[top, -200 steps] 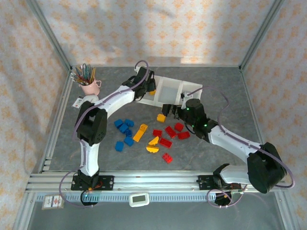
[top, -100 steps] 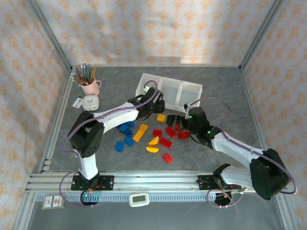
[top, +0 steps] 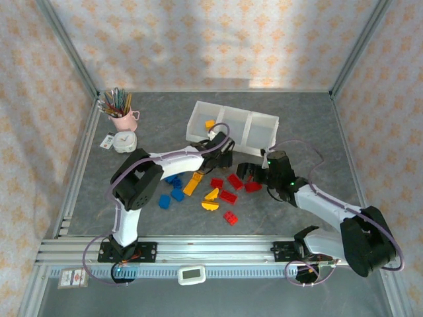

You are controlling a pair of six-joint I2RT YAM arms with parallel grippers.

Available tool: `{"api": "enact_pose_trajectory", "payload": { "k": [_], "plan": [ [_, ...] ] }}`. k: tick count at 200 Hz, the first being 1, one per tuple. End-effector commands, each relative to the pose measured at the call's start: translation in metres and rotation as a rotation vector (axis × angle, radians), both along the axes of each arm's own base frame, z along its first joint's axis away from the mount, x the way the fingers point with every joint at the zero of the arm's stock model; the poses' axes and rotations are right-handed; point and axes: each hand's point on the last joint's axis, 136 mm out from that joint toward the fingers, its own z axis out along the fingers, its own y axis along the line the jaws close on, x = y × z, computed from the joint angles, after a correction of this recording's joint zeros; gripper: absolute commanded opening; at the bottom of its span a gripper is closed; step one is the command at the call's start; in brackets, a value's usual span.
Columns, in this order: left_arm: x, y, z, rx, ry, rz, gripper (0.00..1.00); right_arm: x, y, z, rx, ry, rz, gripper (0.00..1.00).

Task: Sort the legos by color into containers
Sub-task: Pick up the lego from the center of the table.

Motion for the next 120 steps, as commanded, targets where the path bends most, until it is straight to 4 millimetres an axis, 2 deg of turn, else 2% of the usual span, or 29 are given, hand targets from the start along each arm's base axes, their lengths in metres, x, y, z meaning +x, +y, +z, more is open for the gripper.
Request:
{"api": "enact_pose_trajectory", "payload": {
  "k": [1,63,84,120],
  "plan": [
    [-0.003,0.001,-0.016,0.049,0.044,-0.006,0.71,-0.001,0.0,0.004,0.017,-0.004,-0.003,1.0],
    [-0.001,-0.01,-0.02,0.031,0.049,-0.039,0.69,0.001,0.001,0.006,0.019,-0.01,-0.004,1.0],
    [-0.004,-0.02,-0.019,-0.002,0.053,-0.07,0.71,0.001,0.0,0.006,0.016,-0.013,-0.005,1.0],
    [-0.006,-0.023,-0.022,-0.007,0.057,-0.082,0.74,0.001,0.0,0.006,0.018,-0.013,-0.005,1.0]
  ]
}}
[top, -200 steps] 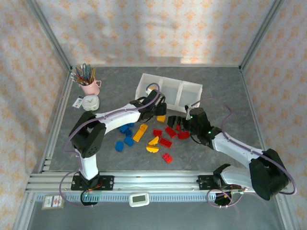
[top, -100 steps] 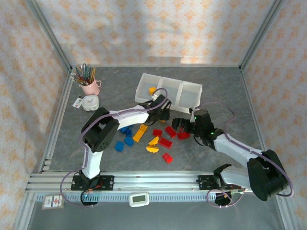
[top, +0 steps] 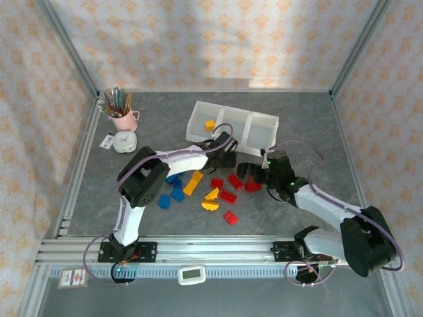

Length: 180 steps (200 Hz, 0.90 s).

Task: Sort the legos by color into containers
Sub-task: Pick up the lego from the center of the table.

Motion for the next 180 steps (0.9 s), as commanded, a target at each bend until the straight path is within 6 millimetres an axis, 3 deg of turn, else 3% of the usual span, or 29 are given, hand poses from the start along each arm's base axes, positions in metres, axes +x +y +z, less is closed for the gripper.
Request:
{"api": "enact_pose_trajectory", "payload": {
  "k": [1,49,97,133,168,172,180],
  "plan": [
    [-0.006,-0.007,-0.007,0.008,0.015,-0.042,0.74,0.002,-0.001,0.006,0.015,-0.013,-0.01,1.0],
    [-0.006,-0.006,-0.011,0.018,0.018,-0.041,0.61,0.002,-0.001,0.007,0.014,-0.016,-0.009,1.0],
    [-0.005,0.0,-0.001,0.036,-0.005,-0.029,0.49,0.003,0.001,0.011,0.016,-0.024,-0.001,1.0],
    [-0.002,0.005,0.026,0.034,-0.059,-0.027,0.49,0.003,0.007,0.02,0.024,-0.037,0.041,1.0],
    [0.008,0.026,0.057,0.053,-0.13,0.044,0.48,0.009,0.013,0.037,0.044,-0.067,0.056,1.0],
    [0.01,0.028,0.074,0.031,-0.16,0.056,0.48,0.01,0.014,0.04,0.049,-0.074,0.055,1.0],
    [0.015,0.031,0.084,0.018,-0.184,0.073,0.47,0.013,0.014,0.044,0.051,-0.083,0.052,1.0]
  ]
}}
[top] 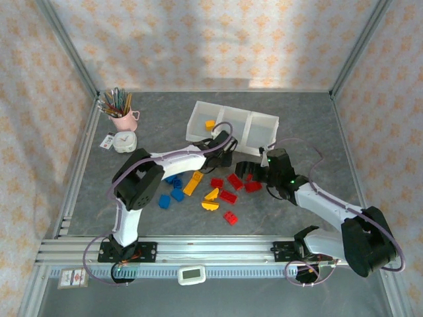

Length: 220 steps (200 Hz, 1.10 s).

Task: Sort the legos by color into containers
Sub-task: Pick up the lego from the center of the table, then place the lego in the container.

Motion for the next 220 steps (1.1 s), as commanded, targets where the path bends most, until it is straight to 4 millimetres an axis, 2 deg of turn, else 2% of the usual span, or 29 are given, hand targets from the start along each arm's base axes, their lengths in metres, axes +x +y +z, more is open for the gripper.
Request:
{"api": "enact_pose_trajectory", "payload": {
  "k": [1,35,63,68,72,78,83,105,160,188,220],
  "plan": [
    [0.013,0.023,0.051,-0.006,-0.111,0.065,0.47,0.01,0.005,0.029,0.029,-0.07,0.012,1.0],
    [0.043,0.045,0.086,-0.038,-0.19,0.167,0.45,0.026,0.005,0.052,0.027,-0.126,-0.024,1.0],
    [0.074,0.052,0.1,-0.071,-0.234,0.217,0.45,0.044,-0.006,0.063,0.011,-0.164,-0.127,1.0],
    [0.079,0.053,0.109,-0.079,-0.255,0.227,0.45,0.046,-0.006,0.064,0.016,-0.17,-0.131,1.0],
    [0.085,0.053,0.099,-0.066,-0.245,0.234,0.45,0.047,-0.005,0.067,0.021,-0.177,-0.132,1.0],
    [0.093,0.054,0.099,-0.07,-0.248,0.246,0.45,0.048,-0.004,0.071,0.031,-0.187,-0.131,1.0],
    [0.098,0.054,0.099,-0.076,-0.249,0.252,0.45,0.051,-0.002,0.066,0.024,-0.171,-0.128,1.0],
    [0.124,0.057,0.098,-0.091,-0.266,0.298,0.45,0.059,0.0,0.067,0.006,-0.17,-0.132,1.0],
    [0.179,0.074,0.071,-0.088,-0.273,0.411,0.46,0.068,0.001,0.075,-0.006,-0.191,-0.139,1.0],
    [0.196,0.082,0.061,-0.097,-0.266,0.44,0.46,0.07,0.002,0.077,-0.017,-0.191,-0.132,1.0],
    [0.202,0.081,0.041,-0.117,-0.241,0.434,0.5,0.072,0.003,0.077,-0.019,-0.188,-0.129,1.0]
  ]
}}
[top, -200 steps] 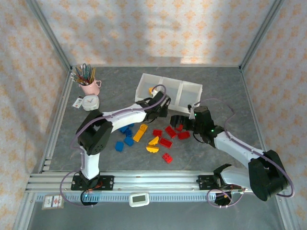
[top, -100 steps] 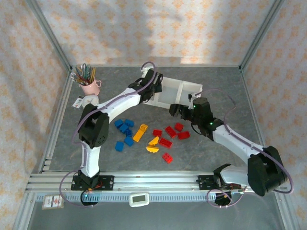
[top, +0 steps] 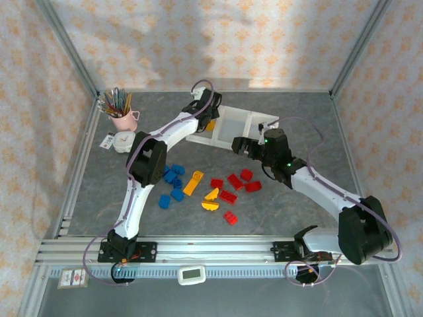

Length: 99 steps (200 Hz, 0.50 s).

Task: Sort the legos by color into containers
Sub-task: Place the lego in the container.

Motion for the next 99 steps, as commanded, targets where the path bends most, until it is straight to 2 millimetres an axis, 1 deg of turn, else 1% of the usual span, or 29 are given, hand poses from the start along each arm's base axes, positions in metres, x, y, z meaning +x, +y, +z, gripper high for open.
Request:
{"api": "enact_pose_trajectory", "payload": {
  "k": [1,17,30,41,71,85,99],
  "plan": [
    [0.009,-0.001,0.001,-0.025,-0.013,0.017,0.5,0.008,-0.002,0.011,-0.013,-0.027,-0.017,1.0],
    [0.011,-0.003,-0.002,-0.029,0.003,0.003,0.58,0.008,-0.003,0.014,-0.016,-0.033,-0.018,1.0],
    [0.01,-0.004,0.003,-0.023,0.002,-0.013,0.61,0.007,-0.001,0.019,-0.016,-0.041,-0.005,1.0],
    [0.009,0.0,0.01,-0.011,-0.004,-0.003,0.63,0.006,0.0,0.022,-0.015,-0.046,0.008,1.0],
    [0.004,-0.004,0.04,-0.043,-0.037,-0.036,0.66,0.0,0.007,0.028,0.005,-0.054,0.058,1.0],
    [-0.003,-0.006,0.054,-0.067,-0.042,-0.058,0.66,-0.004,0.01,0.03,0.008,-0.05,0.083,1.0],
    [-0.014,-0.009,0.067,-0.104,-0.056,-0.091,0.66,-0.008,0.011,0.026,-0.004,-0.034,0.099,1.0]
  ]
}}
